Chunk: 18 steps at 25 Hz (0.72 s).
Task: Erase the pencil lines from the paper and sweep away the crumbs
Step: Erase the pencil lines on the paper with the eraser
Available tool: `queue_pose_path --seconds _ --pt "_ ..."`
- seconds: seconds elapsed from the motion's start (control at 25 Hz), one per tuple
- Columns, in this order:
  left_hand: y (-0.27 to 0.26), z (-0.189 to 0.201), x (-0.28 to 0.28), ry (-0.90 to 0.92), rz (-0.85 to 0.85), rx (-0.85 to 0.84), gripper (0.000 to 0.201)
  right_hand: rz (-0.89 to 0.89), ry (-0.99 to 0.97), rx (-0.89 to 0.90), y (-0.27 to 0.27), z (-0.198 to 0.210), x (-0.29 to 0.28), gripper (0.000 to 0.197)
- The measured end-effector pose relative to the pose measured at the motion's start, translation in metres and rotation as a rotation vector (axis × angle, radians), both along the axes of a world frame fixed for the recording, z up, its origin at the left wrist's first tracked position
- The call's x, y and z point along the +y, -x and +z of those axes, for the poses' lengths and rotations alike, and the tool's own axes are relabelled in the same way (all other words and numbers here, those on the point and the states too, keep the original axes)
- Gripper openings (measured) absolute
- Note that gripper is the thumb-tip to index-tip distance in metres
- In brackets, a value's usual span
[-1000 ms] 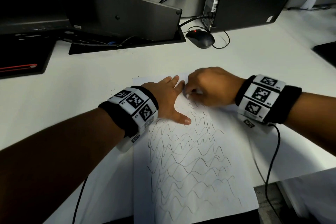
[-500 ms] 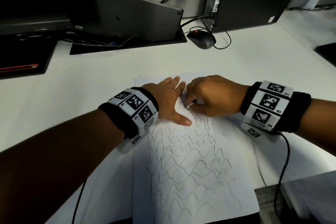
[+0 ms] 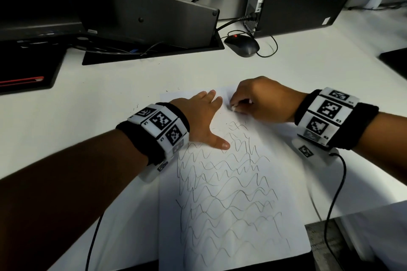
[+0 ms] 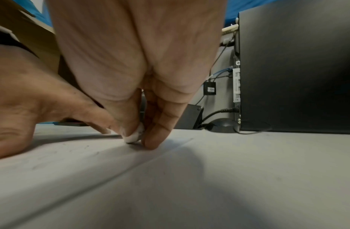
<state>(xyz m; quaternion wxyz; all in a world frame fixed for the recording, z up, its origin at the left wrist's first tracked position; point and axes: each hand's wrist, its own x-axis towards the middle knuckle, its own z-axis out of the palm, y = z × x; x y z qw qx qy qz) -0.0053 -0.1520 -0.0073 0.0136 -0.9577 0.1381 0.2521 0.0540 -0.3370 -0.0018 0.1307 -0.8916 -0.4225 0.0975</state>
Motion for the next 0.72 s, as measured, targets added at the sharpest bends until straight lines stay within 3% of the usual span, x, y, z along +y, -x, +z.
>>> queue_pose_path --seconds 0.28,0.44,0.64,0.72 --pt "-0.006 -0.005 -0.014 0.054 -0.018 0.017 0.114 -0.035 0.049 -0.008 -0.002 -0.003 -0.001 0.014" --pt "-0.009 -0.007 -0.011 0.052 -0.029 0.024 0.095 0.18 0.065 0.001 0.024 -0.004 0.003 0.014" --pt "-0.008 -0.008 -0.012 0.035 -0.021 0.029 0.11 0.038 0.108 -0.123 0.004 0.0 0.0 0.019" --pt "-0.008 -0.007 -0.01 0.056 -0.025 0.034 0.099 0.13 0.118 -0.099 0.017 -0.003 0.004 0.019"
